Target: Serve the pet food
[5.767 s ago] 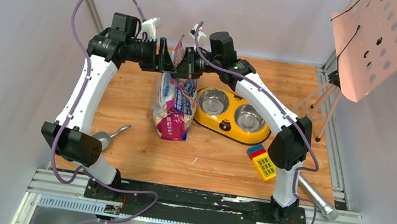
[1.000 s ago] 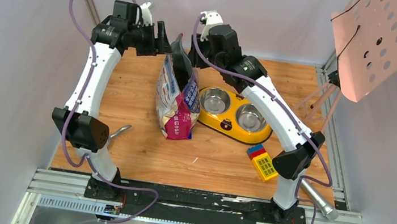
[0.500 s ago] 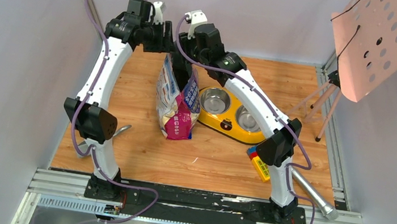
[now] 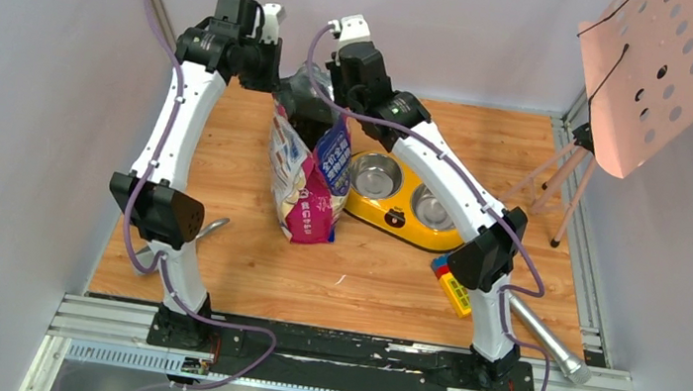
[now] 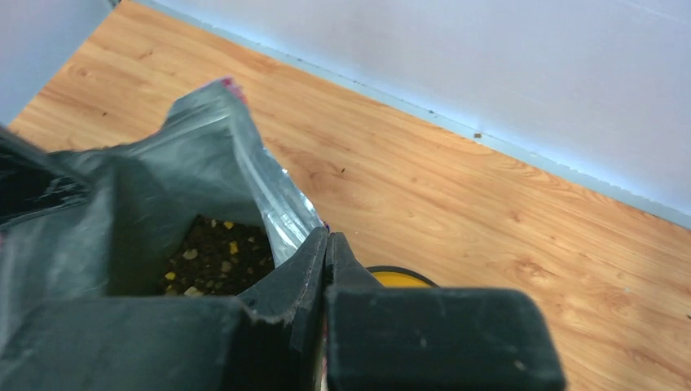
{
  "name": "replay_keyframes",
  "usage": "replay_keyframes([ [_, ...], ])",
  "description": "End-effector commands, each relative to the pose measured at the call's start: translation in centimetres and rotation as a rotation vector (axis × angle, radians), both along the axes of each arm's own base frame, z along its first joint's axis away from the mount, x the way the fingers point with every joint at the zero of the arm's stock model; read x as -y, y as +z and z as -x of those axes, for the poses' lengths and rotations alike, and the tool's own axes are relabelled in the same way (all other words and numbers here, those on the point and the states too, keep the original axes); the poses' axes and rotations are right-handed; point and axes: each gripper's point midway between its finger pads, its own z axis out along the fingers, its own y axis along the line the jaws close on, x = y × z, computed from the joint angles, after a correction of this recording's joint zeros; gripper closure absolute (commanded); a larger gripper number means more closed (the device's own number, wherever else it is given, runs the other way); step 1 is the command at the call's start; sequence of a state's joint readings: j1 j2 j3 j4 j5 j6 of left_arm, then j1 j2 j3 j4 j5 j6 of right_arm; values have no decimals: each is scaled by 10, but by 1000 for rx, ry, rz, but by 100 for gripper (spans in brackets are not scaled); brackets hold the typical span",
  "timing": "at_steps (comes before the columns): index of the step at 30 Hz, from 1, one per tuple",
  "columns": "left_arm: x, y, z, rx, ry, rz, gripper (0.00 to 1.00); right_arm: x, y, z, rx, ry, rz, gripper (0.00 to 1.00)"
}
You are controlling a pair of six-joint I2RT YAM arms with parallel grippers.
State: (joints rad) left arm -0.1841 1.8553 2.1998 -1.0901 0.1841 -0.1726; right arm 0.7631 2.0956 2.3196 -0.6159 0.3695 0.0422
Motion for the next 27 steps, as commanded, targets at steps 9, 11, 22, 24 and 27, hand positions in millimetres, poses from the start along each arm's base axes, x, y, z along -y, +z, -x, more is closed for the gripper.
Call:
replay_keyframes([
  [9, -56, 106, -27, 376, 92, -138, 100, 26, 97, 23, 146, -85, -187, 100],
  [11, -52, 112, -32, 398, 75, -126, 100, 13, 88, 30, 105, -22, -202, 100],
  [22, 20, 38, 42, -4, -51, 180, 19, -6, 50, 45, -7, 72, -150, 65],
  [24, 30, 34, 53, -35, -62, 197, 20, -6, 46, 48, -17, 79, -136, 61],
  [27, 41, 35, 61, -44, -77, 205, 20, -6, 40, 54, -35, 97, -117, 60],
])
